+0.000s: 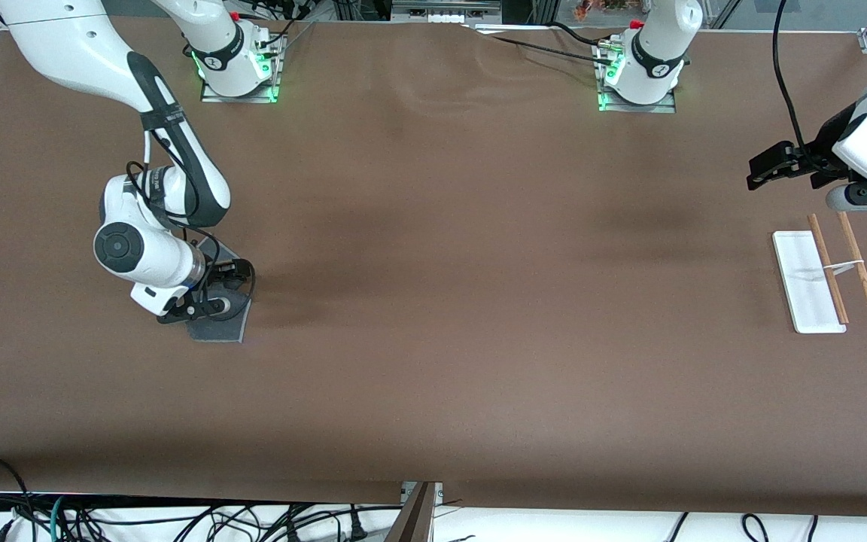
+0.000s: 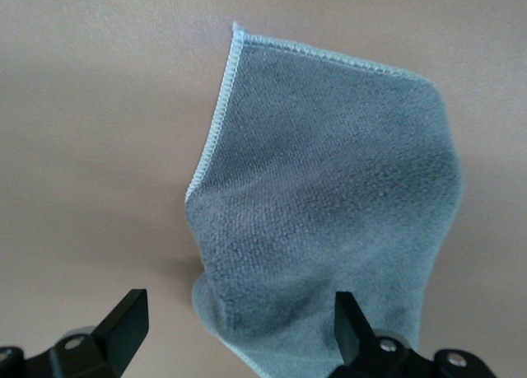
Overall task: Pass towel and hang on rack
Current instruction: 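Reach the right gripper down to the grey towel and grasp it, then lift the towel with the right gripper while the left gripper reaches inward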
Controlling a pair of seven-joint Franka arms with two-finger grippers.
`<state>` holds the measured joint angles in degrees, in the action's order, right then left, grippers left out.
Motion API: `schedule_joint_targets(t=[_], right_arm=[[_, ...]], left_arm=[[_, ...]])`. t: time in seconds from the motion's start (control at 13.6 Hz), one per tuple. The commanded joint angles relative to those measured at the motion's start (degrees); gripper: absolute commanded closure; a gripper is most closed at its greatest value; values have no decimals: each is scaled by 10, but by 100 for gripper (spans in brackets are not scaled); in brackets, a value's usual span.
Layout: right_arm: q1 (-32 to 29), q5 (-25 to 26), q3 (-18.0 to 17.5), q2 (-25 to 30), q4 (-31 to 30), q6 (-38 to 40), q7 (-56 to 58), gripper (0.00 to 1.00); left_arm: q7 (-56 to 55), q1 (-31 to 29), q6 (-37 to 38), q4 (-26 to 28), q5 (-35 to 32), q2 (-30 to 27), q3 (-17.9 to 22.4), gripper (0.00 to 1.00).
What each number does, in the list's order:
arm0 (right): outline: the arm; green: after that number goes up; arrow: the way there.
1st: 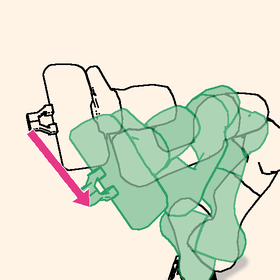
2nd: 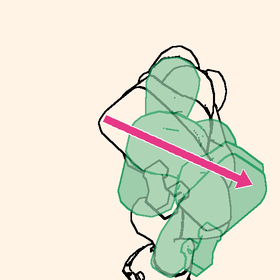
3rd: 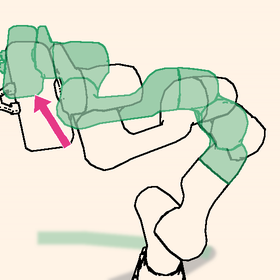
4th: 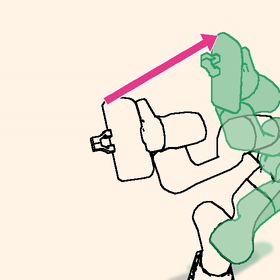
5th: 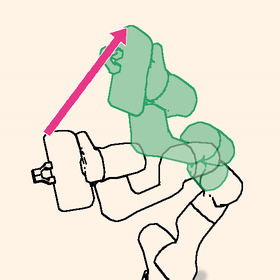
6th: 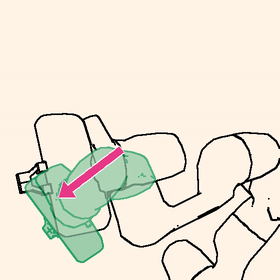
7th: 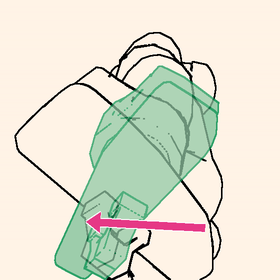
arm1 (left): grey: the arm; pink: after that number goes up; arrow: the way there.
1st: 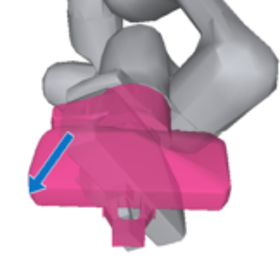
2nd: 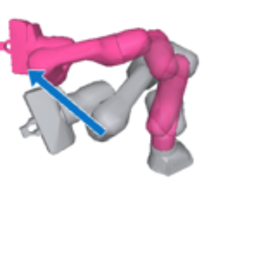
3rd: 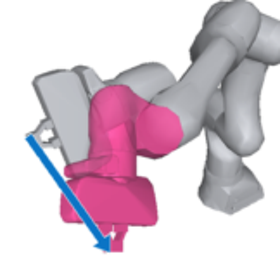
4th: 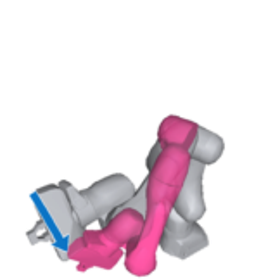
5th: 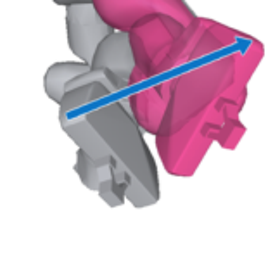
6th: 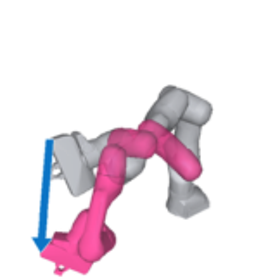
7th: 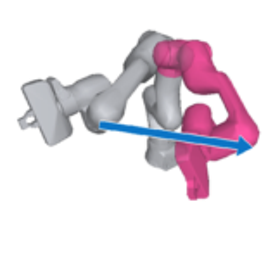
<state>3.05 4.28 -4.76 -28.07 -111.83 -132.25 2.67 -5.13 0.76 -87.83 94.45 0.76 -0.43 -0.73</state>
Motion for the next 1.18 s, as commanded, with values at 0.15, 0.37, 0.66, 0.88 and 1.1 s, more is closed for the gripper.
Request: schedule_joint_targets(t=[0.15, 0.37, 0.66, 0.88, 1.1], right_arm=[[-10, 6, 7, 13, -38, -45, 39, 82], [-12, 5, 7, 13, -38, -49, 39, 100], [-11, 3, 6, 21, -31, -46, 30, 100], [-10, -2, 0, 41, -3, -25, 31, 100], [-9, -9, -39, 51, 58, 52, 16, 100]], left_arm=[[4, 0, 9, -4, 5, -6, 2, 0], [4, 0, 9, -4, 4, -6, 2, 0], [4, 0, 9, -4, 5, -6, 2, 0], [4, 0, 9, -4, 5, -6, 2, 0], [4, -1, 9, -3, 6, -6, 2, 0]])
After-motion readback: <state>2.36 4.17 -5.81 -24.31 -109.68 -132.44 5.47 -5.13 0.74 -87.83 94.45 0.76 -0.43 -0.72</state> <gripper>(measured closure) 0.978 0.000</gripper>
